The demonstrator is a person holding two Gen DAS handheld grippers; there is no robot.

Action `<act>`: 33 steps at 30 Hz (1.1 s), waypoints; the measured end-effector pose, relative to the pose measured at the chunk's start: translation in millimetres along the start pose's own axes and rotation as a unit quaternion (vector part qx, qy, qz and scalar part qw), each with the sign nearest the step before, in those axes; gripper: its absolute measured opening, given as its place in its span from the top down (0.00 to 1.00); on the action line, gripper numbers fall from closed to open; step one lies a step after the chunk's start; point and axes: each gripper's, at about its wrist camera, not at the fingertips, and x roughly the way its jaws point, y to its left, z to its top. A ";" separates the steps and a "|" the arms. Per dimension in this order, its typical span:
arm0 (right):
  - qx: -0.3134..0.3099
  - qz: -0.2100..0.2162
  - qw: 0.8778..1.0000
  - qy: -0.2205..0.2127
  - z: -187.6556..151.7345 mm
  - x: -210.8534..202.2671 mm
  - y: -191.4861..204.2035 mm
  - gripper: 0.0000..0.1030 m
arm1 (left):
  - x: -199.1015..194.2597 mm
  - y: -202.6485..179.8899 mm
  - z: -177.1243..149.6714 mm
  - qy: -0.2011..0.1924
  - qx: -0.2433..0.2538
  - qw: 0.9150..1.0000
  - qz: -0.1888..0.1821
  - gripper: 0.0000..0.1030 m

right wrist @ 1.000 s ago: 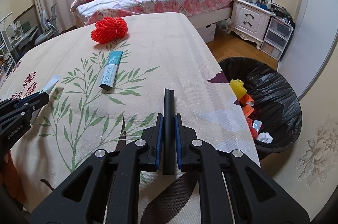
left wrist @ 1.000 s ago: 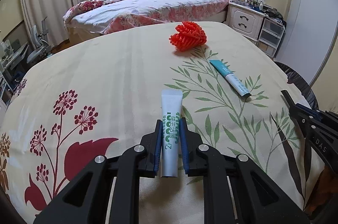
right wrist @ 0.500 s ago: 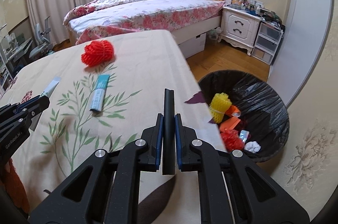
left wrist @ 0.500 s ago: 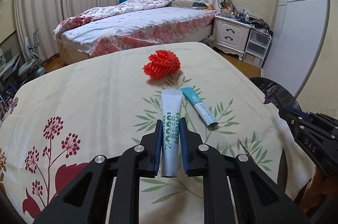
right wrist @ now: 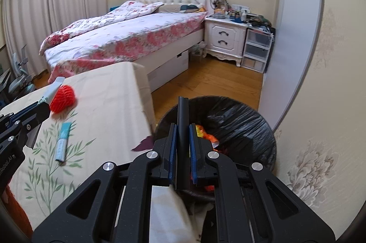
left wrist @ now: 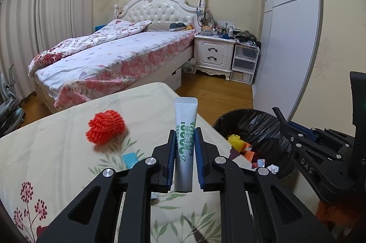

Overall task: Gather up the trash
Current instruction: 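Carry the white tube and black stick with both grippers over the bin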

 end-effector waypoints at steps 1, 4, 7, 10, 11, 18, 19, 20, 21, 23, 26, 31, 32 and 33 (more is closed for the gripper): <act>0.005 -0.004 1.000 -0.004 2.3 1.6 -4.8 0.90 | 4.0 -7.0 3.2 -0.003 0.004 1.000 -0.006 0.84; 0.016 -0.017 1.000 -0.012 7.2 6.9 -14.8 0.90 | 14.7 -23.8 10.9 -0.011 0.017 1.000 -0.019 0.84; 0.032 -0.024 0.999 -0.014 12.1 16.2 -26.5 0.90 | 27.8 -36.4 15.5 -0.015 0.028 0.999 -0.029 0.84; 0.049 -0.031 0.998 -0.017 13.4 25.3 -37.2 0.90 | 42.3 -44.9 19.4 -0.013 0.032 0.999 -0.035 0.84; 0.053 -0.035 0.998 -0.019 13.7 29.2 -40.9 0.90 | 48.2 -47.4 20.8 -0.011 0.032 0.999 -0.037 0.84; 0.076 -0.063 0.995 -0.018 13.3 56.3 -57.2 0.89 | 84.9 -60.8 24.8 0.006 0.038 0.998 -0.039 0.84; 0.079 -0.064 0.995 -0.017 11.1 57.3 -59.3 0.89 | 90.5 -62.9 25.5 0.009 0.041 0.998 -0.038 0.84; 0.083 -0.066 0.994 -0.015 10.9 60.3 -61.5 0.89 | 94.8 -64.8 26.1 0.011 0.043 0.998 -0.037 0.84; 0.085 -0.069 0.994 -0.014 11.1 62.8 -63.8 0.89 | 99.7 -66.9 26.8 0.013 0.046 0.998 -0.035 0.83; 0.087 -0.076 0.993 -0.014 10.9 65.8 -65.1 0.89 | 106.3 -70.3 28.1 0.019 0.049 0.998 -0.034 0.83; 0.090 -0.082 0.993 -0.013 10.3 69.4 -69.2 0.89 | 114.8 -76.0 29.3 0.023 0.057 0.998 -0.030 0.83; 0.094 -0.087 0.992 -0.009 10.1 76.6 -74.7 0.89 | 126.1 -83.6 31.6 0.035 0.059 0.997 -0.029 0.83; 0.095 -0.087 0.992 -0.007 10.1 77.8 -75.8 0.89 | 126.8 -84.7 30.9 0.036 0.060 0.997 -0.029 0.83; 0.096 -0.088 0.992 -0.006 10.5 80.4 -75.1 0.89 | 128.6 -85.8 30.9 0.038 0.062 0.997 -0.028 0.83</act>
